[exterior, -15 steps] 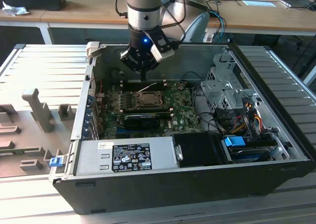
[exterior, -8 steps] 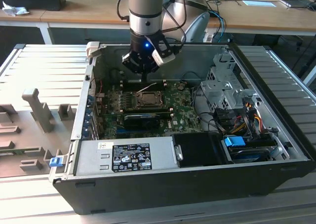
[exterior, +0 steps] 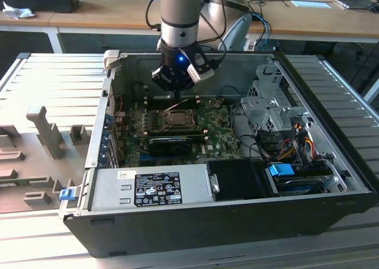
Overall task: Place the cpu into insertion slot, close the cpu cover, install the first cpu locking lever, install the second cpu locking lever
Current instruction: 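Install the first cpu locking lever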
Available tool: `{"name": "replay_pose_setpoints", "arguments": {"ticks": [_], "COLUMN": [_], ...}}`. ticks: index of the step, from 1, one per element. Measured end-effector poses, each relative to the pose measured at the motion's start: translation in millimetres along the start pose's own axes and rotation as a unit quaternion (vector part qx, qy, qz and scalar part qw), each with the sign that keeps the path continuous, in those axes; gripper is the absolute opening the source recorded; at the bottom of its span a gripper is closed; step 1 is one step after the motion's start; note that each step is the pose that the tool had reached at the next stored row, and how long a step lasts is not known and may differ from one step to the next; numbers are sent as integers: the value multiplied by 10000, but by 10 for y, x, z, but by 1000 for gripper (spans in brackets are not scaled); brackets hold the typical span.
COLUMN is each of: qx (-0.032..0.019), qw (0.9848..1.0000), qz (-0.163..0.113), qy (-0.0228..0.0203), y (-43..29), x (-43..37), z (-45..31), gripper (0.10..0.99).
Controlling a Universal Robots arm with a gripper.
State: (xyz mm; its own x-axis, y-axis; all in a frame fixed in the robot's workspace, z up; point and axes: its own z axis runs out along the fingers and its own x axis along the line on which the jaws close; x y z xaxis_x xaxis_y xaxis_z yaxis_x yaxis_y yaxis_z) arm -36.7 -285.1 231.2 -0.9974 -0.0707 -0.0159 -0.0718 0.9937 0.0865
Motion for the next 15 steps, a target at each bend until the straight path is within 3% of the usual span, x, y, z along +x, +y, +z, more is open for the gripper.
{"name": "replay_pose_setpoints", "arguments": {"ticks": [12, 15], "qx": [2, 3], "qw": [10000, 10000], "qz": [1, 1], "qy": [1, 0], "y": [-13, -18], "x": [-137, -155], "z": [119, 187], "gripper": [106, 106]}}
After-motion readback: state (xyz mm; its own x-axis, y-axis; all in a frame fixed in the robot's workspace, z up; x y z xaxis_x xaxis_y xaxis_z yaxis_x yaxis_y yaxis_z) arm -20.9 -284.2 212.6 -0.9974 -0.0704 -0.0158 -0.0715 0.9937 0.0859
